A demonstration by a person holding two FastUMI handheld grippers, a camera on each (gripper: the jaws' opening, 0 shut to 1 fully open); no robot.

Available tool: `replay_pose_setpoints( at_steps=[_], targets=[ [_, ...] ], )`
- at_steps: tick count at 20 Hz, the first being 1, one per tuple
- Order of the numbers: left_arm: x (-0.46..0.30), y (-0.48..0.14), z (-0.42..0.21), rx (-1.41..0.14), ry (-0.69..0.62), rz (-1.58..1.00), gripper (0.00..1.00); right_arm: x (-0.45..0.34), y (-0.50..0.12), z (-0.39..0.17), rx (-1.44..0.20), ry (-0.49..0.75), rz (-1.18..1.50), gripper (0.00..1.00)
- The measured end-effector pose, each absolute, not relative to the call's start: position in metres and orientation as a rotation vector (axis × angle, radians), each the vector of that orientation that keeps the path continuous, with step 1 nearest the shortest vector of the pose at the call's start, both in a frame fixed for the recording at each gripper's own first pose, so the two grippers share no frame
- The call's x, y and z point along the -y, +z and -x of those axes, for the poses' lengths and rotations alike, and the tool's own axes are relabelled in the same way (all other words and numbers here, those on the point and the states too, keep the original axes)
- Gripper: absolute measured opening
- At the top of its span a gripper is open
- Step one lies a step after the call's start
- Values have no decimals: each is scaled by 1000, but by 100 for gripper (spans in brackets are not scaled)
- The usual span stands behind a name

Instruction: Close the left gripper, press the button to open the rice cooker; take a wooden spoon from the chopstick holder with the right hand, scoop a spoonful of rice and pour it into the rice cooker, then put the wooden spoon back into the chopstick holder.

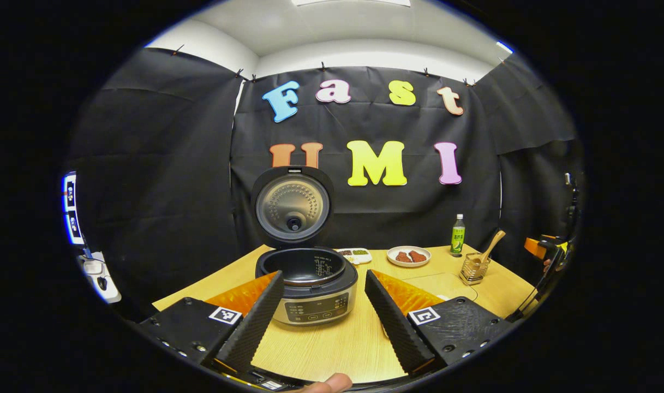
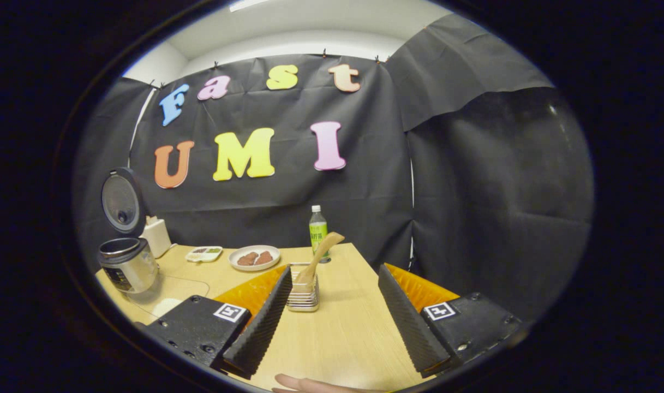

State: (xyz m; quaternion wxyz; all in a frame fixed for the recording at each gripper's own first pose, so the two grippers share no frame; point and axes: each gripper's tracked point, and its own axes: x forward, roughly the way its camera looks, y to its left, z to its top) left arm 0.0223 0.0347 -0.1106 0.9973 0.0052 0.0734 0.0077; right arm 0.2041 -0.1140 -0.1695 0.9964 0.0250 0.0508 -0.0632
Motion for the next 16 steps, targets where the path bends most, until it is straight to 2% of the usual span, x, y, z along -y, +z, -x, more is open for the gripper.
replay_pose_setpoints(
  at_steps=[1,13,16],
  targets=[
    [-38,-112,-21,-142,25,-7,96,116,-175,-216,-115,-130,-57,100],
    [-65,-82,-13,-67,100,-12,96,89,-206,-340,-163,-73,-47,99],
    [-71,-68,-6,-38,108,-4,96,107,-223,-364,-199,-156,-25,100]
  ],
)
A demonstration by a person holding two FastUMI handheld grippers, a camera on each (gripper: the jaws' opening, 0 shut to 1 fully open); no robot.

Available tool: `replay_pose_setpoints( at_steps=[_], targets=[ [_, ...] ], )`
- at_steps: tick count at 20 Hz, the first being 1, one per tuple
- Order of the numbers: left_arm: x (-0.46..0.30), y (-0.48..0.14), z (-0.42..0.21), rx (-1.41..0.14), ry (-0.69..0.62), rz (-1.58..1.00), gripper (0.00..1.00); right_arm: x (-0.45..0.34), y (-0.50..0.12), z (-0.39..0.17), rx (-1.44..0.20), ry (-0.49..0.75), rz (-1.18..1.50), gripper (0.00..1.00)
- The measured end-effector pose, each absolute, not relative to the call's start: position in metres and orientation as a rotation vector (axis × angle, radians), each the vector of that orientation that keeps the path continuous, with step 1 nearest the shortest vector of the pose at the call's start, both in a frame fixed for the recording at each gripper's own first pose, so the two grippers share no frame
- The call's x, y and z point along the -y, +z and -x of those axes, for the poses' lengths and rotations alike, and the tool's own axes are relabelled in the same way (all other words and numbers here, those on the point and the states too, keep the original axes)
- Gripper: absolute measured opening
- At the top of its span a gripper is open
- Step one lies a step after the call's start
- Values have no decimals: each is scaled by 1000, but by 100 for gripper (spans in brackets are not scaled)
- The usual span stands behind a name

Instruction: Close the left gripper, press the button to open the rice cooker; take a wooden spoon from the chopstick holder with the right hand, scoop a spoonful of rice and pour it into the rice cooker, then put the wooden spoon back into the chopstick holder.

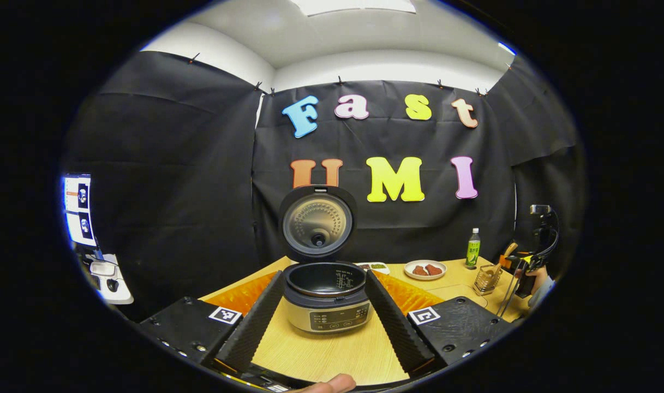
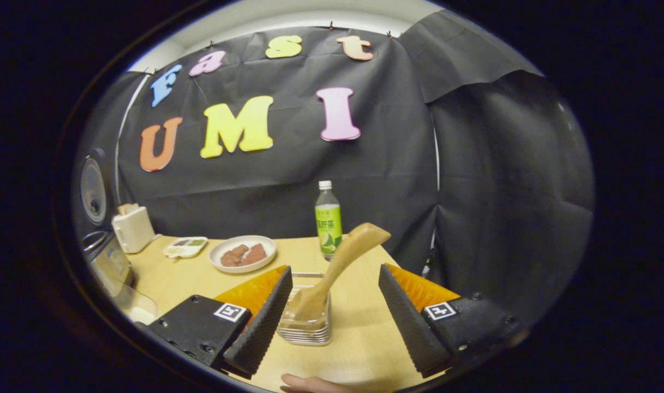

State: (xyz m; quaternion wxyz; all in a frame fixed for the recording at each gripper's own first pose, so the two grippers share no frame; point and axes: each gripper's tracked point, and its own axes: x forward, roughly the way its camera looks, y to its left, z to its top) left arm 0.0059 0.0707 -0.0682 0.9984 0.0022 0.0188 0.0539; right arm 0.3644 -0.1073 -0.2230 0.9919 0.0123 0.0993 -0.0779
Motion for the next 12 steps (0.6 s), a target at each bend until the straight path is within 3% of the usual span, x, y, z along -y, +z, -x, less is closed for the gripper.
replay_pose_setpoints(
  at_steps=[5,9,10,11,12],
  targets=[
    [-58,-59,-4,-4,80,-20,96,111,-226,-396,-160,-159,-57,98],
    [-33,-64,-8,-16,25,-50,96,80,-226,-400,-185,-3,-145,73],
    [-28,-67,-6,-28,11,-69,96,79,-225,-399,-183,1,-152,63],
    [-26,-65,-2,-27,4,-90,95,86,-224,-401,-174,-23,-145,44],
    [-26,-61,-1,-17,4,-108,95,85,-218,-399,-154,-18,-174,33]
  ],
)
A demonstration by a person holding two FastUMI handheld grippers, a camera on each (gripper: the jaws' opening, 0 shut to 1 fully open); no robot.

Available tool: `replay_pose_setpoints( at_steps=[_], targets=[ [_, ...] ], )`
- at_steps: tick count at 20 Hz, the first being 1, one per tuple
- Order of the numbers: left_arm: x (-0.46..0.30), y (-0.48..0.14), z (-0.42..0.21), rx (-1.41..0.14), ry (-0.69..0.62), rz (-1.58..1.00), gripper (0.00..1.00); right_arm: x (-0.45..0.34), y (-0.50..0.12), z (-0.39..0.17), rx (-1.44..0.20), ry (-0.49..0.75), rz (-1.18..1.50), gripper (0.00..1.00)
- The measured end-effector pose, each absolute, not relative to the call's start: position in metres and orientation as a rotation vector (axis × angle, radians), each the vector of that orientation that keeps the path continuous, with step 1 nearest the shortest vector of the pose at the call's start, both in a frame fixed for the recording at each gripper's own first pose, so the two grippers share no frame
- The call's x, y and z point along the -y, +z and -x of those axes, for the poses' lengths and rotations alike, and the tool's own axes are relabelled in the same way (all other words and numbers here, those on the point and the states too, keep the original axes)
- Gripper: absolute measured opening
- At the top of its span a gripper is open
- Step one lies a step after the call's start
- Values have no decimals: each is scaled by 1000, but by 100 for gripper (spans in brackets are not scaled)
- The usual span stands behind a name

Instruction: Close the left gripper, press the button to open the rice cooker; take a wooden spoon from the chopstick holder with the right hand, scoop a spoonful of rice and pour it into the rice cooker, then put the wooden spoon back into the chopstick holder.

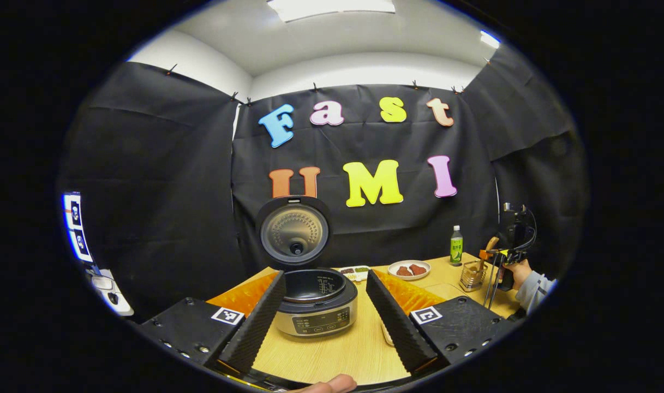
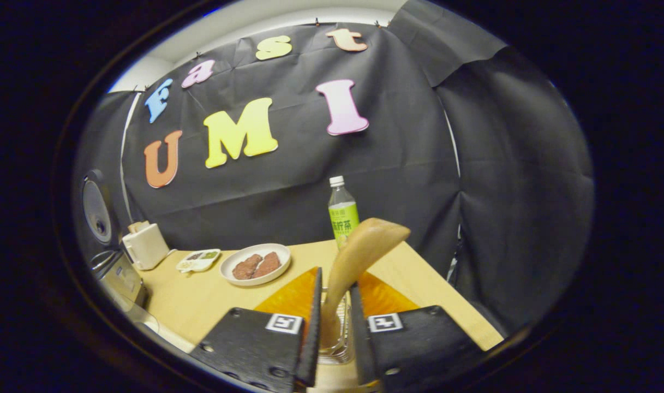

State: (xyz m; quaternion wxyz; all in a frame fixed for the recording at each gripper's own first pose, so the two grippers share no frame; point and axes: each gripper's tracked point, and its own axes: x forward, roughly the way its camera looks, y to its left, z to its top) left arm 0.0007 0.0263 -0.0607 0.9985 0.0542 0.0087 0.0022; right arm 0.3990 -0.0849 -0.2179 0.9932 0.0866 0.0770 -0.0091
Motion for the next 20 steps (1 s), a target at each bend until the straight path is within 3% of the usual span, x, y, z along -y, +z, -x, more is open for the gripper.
replay_pose_setpoints(
  at_steps=[1,4,12,20],
  targets=[
    [-26,-57,2,-4,1,-124,96,80,-217,-397,-157,-9,-194,22],
    [-20,-52,10,11,-38,-106,95,74,-218,-394,-188,-31,-171,13],
    [-42,-60,25,-14,-47,-62,96,54,-140,-366,-56,-47,-38,15],
    [-85,-43,53,7,-4,17,96,3,-98,-312,-74,39,-29,16]
  ],
)
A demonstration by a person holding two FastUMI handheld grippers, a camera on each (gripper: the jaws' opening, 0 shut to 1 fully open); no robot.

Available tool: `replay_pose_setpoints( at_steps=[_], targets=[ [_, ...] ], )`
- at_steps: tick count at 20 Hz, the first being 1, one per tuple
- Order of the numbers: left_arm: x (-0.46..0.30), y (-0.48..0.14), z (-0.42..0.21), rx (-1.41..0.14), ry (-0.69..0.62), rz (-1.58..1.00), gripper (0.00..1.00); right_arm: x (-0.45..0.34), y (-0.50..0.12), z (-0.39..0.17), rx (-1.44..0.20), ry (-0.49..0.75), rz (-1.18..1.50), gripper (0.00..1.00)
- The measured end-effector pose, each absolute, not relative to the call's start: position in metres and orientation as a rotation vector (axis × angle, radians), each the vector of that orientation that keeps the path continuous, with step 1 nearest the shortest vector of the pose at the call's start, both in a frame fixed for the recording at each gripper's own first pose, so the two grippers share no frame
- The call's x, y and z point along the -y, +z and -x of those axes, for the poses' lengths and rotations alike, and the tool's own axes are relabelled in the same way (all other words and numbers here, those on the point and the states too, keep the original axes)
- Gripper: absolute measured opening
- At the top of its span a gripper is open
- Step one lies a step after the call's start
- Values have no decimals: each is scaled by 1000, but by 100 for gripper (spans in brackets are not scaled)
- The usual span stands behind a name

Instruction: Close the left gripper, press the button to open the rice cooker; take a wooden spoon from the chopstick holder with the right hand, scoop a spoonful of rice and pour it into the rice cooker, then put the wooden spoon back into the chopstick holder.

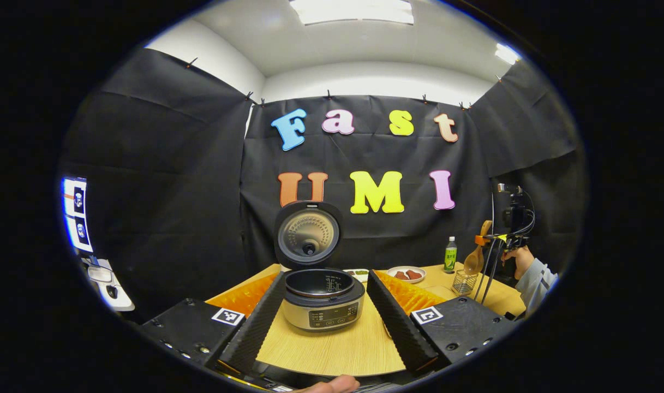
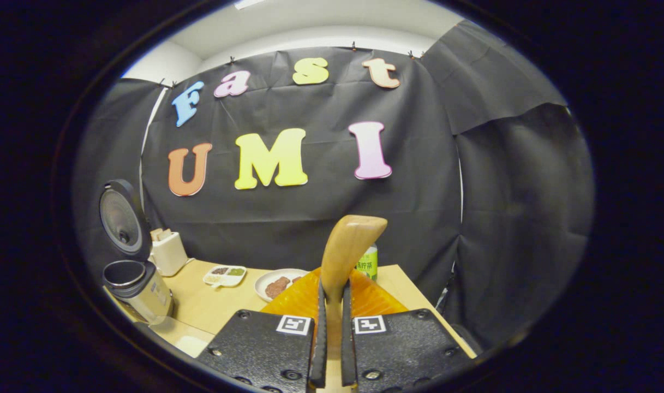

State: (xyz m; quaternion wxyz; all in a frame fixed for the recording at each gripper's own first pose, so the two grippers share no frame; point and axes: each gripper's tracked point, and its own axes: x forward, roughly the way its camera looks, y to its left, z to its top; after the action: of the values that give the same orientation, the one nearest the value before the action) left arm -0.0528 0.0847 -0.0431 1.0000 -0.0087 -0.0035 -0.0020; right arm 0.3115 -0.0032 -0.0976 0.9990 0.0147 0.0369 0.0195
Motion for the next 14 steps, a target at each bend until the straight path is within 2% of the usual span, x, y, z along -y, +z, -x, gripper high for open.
replay_pose_setpoints(
  at_steps=[5,14],
  targets=[
    [-88,-43,69,7,-28,25,97,-29,-87,-284,-94,72,-48,16],
    [-96,-50,85,-32,-35,4,97,-114,-93,-238,-104,213,32,16]
  ],
)
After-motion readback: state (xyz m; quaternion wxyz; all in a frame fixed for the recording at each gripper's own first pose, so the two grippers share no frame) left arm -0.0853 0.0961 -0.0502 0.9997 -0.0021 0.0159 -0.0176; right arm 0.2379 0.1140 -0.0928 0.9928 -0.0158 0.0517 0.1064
